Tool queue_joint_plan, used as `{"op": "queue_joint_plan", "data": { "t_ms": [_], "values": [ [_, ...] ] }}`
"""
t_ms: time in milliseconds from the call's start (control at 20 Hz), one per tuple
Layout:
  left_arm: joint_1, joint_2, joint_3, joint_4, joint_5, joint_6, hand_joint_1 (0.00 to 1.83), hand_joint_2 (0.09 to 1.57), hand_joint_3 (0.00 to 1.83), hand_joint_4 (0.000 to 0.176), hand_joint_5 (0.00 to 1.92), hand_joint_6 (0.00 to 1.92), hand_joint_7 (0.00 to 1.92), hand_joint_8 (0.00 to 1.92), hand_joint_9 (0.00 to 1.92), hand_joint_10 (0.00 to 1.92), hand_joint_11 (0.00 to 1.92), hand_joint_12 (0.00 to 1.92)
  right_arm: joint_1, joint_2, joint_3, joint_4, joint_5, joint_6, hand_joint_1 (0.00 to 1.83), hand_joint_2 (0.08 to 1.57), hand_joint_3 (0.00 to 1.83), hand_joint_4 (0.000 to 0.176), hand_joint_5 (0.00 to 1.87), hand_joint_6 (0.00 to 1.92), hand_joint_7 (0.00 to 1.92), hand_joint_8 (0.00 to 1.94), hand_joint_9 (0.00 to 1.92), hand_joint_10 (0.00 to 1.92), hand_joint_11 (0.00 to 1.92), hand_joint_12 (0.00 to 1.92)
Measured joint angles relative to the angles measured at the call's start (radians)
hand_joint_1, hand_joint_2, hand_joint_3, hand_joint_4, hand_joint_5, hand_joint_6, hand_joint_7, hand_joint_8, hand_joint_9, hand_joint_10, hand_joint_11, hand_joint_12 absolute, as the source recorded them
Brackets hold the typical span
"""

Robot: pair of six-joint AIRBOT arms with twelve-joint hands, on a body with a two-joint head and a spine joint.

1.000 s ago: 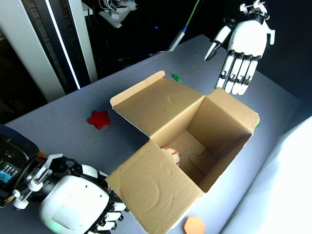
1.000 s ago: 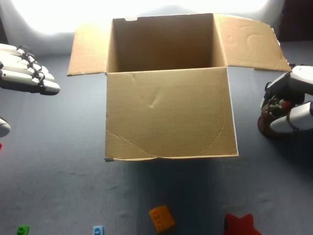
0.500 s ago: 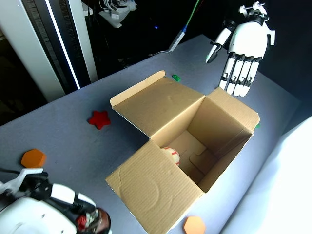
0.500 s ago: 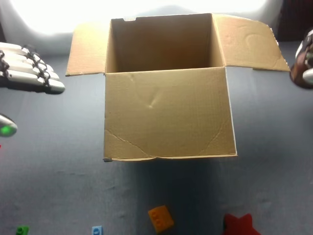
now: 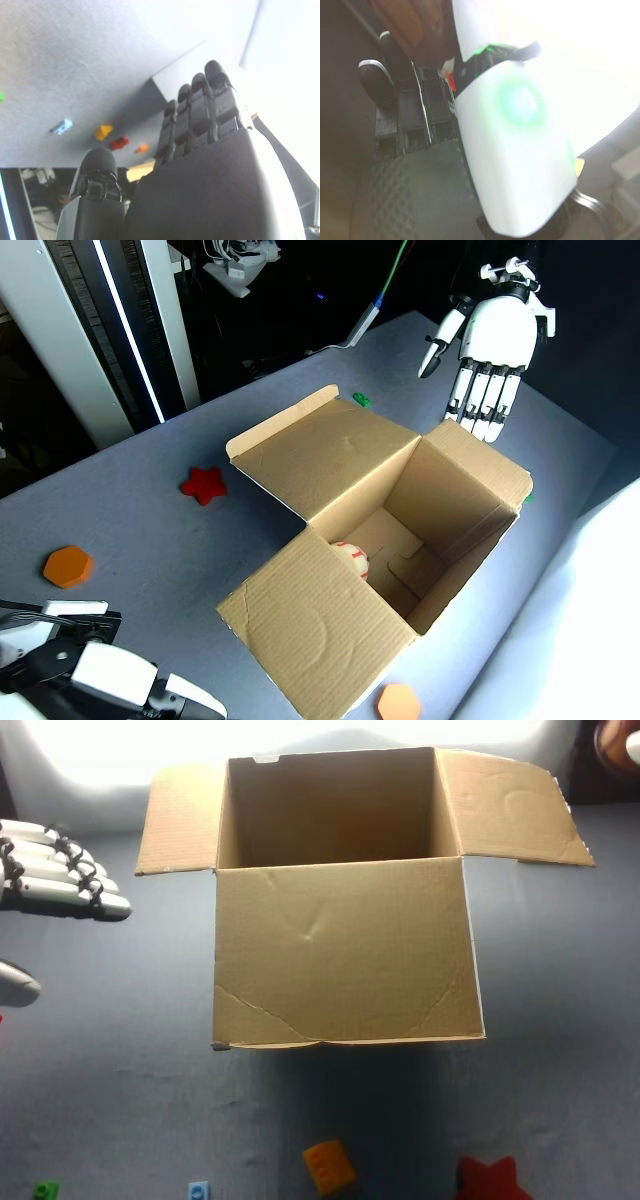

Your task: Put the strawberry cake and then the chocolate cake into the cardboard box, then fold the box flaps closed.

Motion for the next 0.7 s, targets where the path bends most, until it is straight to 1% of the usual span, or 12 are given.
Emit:
{"op": "queue_joint_plan", "data": {
  "t_ms": [50,150,200,250,300,350,400,500,550,600,650,700],
  "values": [
    [0.000,0.000,-0.004,-0.013,0.005,0.010,0.00,1.31,0.00,0.029,0.08,0.00,0.11,0.00,0.10,0.00,0.00,0.44,0.015,0.004,-0.010,-0.039,0.001,0.021,1.19,1.18,0.00,0.000,0.94,1.04,0.79,1.36,0.59,1.36,0.27,1.84],
    [0.000,0.000,-0.014,-0.036,0.016,0.045,0.00,1.31,0.00,0.030,0.08,0.00,0.12,0.00,0.10,0.00,0.00,0.46,0.039,0.007,-0.034,-0.169,0.007,0.079,1.19,1.19,0.00,0.000,0.91,1.07,0.77,1.40,0.57,1.37,0.27,1.85],
    [0.000,0.000,-0.019,-0.036,0.019,0.053,0.00,1.31,0.00,0.032,0.08,0.00,0.12,0.00,0.10,0.00,0.00,0.46,0.048,0.008,-0.046,-0.254,0.006,0.123,1.19,1.19,0.00,0.000,0.92,1.06,0.78,1.39,0.58,1.36,0.25,1.86],
    [0.000,0.000,-0.024,-0.037,0.021,0.053,0.00,1.31,0.00,0.033,0.08,0.00,0.12,0.00,0.10,0.00,0.00,0.45,0.058,0.007,-0.052,-0.366,0.005,0.187,1.20,1.18,0.00,0.000,0.94,1.01,0.78,1.39,0.59,1.36,0.25,1.86],
    [0.000,-0.003,-0.024,-0.037,0.022,0.053,0.00,1.31,0.00,0.029,0.08,0.00,0.13,0.01,0.10,0.00,0.00,0.45,0.069,0.005,-0.055,-0.433,0.005,0.230,1.20,1.18,0.00,0.000,0.95,0.98,0.79,1.39,0.59,1.34,0.25,1.85],
    [0.000,-0.005,-0.024,-0.038,0.024,0.054,0.00,1.31,0.00,0.026,0.07,0.00,0.12,0.00,0.09,0.00,0.00,0.42,0.079,0.002,-0.055,-0.477,0.005,0.251,1.20,1.18,0.00,0.000,0.95,0.98,0.80,1.39,0.59,1.32,0.25,1.83],
    [0.000,-0.006,-0.024,-0.041,0.024,0.053,0.00,1.31,0.00,0.022,0.06,0.00,0.12,0.00,0.09,0.00,0.00,0.42,0.092,-0.009,-0.055,-0.504,0.009,0.266,1.20,1.17,0.00,0.000,0.96,0.97,0.81,1.35,0.60,1.30,0.26,1.82],
    [0.000,-0.009,-0.026,-0.062,0.025,0.053,0.00,1.31,0.00,0.029,0.06,0.00,0.10,0.00,0.09,0.00,0.00,0.50,0.110,-0.037,-0.055,-0.533,0.013,0.268,1.18,1.19,0.00,0.004,0.89,1.12,0.79,1.35,0.61,1.29,0.28,1.79],
    [0.000,-0.011,-0.026,-0.066,0.025,0.053,0.00,1.31,0.00,0.030,0.06,0.00,0.10,0.00,0.09,0.00,0.00,0.50,0.113,-0.053,-0.055,-0.542,0.008,0.269,1.18,1.20,0.00,0.002,0.88,1.13,0.78,1.37,0.60,1.31,0.28,1.80],
    [0.000,-0.012,-0.026,-0.066,0.024,0.053,0.00,1.31,0.00,0.031,0.07,0.00,0.09,0.00,0.09,0.00,0.00,0.50,0.113,-0.071,-0.055,-0.555,0.007,0.269,1.18,1.20,0.00,0.006,0.86,1.16,0.77,1.38,0.60,1.32,0.29,1.80],
    [0.000,-0.012,-0.026,-0.065,0.025,0.053,0.00,1.31,0.00,0.028,0.07,0.00,0.10,0.00,0.09,0.00,0.00,0.50,0.117,-0.093,-0.055,-0.573,-0.002,0.269,1.18,1.20,0.00,0.000,0.89,1.15,0.75,1.38,0.58,1.33,0.27,1.81],
    [0.000,-0.012,-0.026,-0.064,0.026,0.053,0.00,1.31,0.00,0.030,0.08,0.01,0.10,0.00,0.09,0.00,0.00,0.51,0.120,-0.112,-0.055,-0.573,-0.005,0.265,1.19,1.19,0.00,0.000,0.92,1.09,0.76,1.38,0.58,1.34,0.26,1.82]
  ]
}}
